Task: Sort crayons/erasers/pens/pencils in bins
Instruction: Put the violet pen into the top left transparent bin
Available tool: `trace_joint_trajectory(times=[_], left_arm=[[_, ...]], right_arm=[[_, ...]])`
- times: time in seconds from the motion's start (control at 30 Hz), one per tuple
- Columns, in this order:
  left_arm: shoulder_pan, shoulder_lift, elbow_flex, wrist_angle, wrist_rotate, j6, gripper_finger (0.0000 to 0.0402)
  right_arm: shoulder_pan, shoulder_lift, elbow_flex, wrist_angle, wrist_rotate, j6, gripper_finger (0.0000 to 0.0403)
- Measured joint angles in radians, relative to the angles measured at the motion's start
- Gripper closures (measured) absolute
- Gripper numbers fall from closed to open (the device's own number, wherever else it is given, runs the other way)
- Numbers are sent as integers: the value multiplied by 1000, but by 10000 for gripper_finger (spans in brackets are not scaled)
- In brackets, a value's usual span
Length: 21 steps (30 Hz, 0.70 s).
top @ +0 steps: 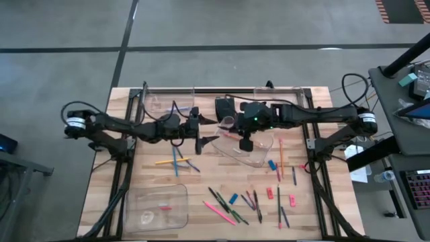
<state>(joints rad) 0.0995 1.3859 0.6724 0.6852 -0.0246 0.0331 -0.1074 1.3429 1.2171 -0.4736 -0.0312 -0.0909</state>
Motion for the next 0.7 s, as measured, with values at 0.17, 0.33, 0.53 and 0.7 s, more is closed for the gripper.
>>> trace_joint_trajectory(times=[0.17, 0.33, 0.53, 0.7], left_arm=[[7, 46, 1, 68, -1, -2, 108], [7, 83, 2, 208, 18, -52, 107], [7, 103, 3, 231, 27, -54, 113], [7, 106, 4, 260, 35, -41, 156]], right_arm=[[4, 0, -1, 18, -4, -4, 389], [5, 1, -1, 50, -52, -8, 389], [5, 2, -2, 64, -74, -13, 389], [5, 2, -2, 65, -76, -13, 389]])
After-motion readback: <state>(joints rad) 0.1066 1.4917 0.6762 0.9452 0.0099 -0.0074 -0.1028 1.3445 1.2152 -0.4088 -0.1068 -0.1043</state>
